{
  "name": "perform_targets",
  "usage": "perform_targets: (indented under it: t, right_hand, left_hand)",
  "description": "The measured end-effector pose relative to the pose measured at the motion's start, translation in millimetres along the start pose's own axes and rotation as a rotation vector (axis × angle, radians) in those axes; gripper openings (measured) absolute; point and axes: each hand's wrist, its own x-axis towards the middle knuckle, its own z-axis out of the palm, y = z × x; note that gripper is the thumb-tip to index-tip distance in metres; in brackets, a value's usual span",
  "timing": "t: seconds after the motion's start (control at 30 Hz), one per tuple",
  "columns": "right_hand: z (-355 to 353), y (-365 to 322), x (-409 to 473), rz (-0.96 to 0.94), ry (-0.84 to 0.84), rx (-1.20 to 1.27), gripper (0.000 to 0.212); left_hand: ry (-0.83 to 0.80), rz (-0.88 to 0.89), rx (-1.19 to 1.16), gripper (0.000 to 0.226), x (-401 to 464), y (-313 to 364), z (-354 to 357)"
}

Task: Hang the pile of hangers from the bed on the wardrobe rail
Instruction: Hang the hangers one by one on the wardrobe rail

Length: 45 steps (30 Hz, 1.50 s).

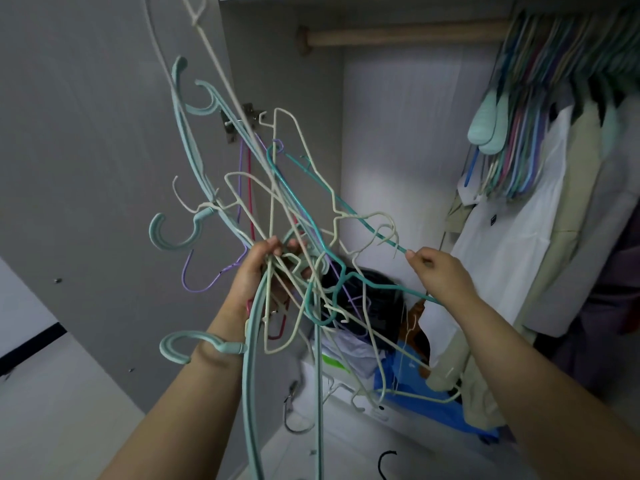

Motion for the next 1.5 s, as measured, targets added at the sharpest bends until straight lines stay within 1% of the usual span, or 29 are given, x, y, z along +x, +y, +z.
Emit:
perform_targets:
  t: [0.07,0.2,0.33,0.43,0.5,0.6,0.73,0.83,0.9,0.97,1.07,1.1,1.17,1.27,1.37,1.43,1.5]
  right_hand:
    - [0.6,8.5,-3.6,0.001,0.005,0.004,0.045]
    - [7.2,23.8,-13.3,0.019,0.008,0.007,0.042]
    - [30.7,26.6,-31.5,0.008,0.076,0.043,0.039]
    - [44.9,28.7,-40.9,-0.009,0.108,0.066,0.031]
    - [45.1,30.8,-41.2,-0.022,0.096,0.073,0.028]
    - [34.3,36.0,-34.5,-0.05,0.027,0.043,0.03]
    - [9.2,38.1,-23.4,-0.09,-0.083,-0.043,0.031]
    - [-3.4,34.2,-16.2,-0.079,-0.15,-0.013,0.03]
    - [-9.2,29.4,-11.7,-0.067,-0.226,0.021,0.029]
    - [-15.2,22.2,-9.2,-0.03,-0.319,0.044,0.032]
    - [-21.7,13.2,-9.8,0.081,-0.482,0.101,0.034]
    - [-22.4,12.8,-10.4,0.106,-0.515,0.111,0.034]
    - [-24.2,13.6,-11.7,0.132,-0.524,0.127,0.034]
    - [-33.9,12.7,-13.9,0.136,-0.527,0.121,0.042]
    - [-46.1,8.2,-18.7,0.085,-0.619,-0.006,0.05]
    - [-51.2,9.6,-21.6,0.049,-0.68,-0.182,0.066]
    - [-52.7,13.1,-25.2,-0.001,-0.714,-0.393,0.094]
  left_hand:
    - [-0.001,-0.008,0.003,0.026,1.8,-0.5,-2.2]
    - [-0.03,-0.06,0.025,0.028,5.4,-3.8,-5.2]
    - [-0.025,-0.072,0.027,0.027,5.7,-6.8,4.8]
    - [-0.018,-0.079,0.066,0.024,4.7,-6.3,9.9]
    - [-0.015,-0.079,0.097,0.023,3.6,-3.1,11.0]
    - [0.007,-0.087,0.115,0.025,2.3,2.7,5.8]
    - [0.052,-0.1,0.039,0.03,1.3,3.7,-9.1]
    - [0.063,-0.107,0.042,0.027,0.0,3.0,-16.5]
    - [0.072,-0.099,0.053,0.03,1.1,3.5,-22.5]
    - [0.097,-0.085,0.084,0.032,3.3,3.9,-28.0]
    - [0.106,-0.088,0.111,0.034,5.2,0.5,-26.8]
    - [0.11,-0.093,0.112,0.034,6.6,-0.9,-26.0]
    - [0.116,-0.112,0.125,0.037,9.3,-1.6,-25.4]
    - [0.099,-0.122,0.199,0.041,12.8,-3.3,-32.4]
    - [0.122,-0.14,0.27,0.04,13.7,-5.0,-41.0]
    - [0.127,-0.155,0.271,0.04,14.3,-4.3,-44.1]
    - [0.131,-0.158,0.267,0.04,14.4,-2.6,-45.6]
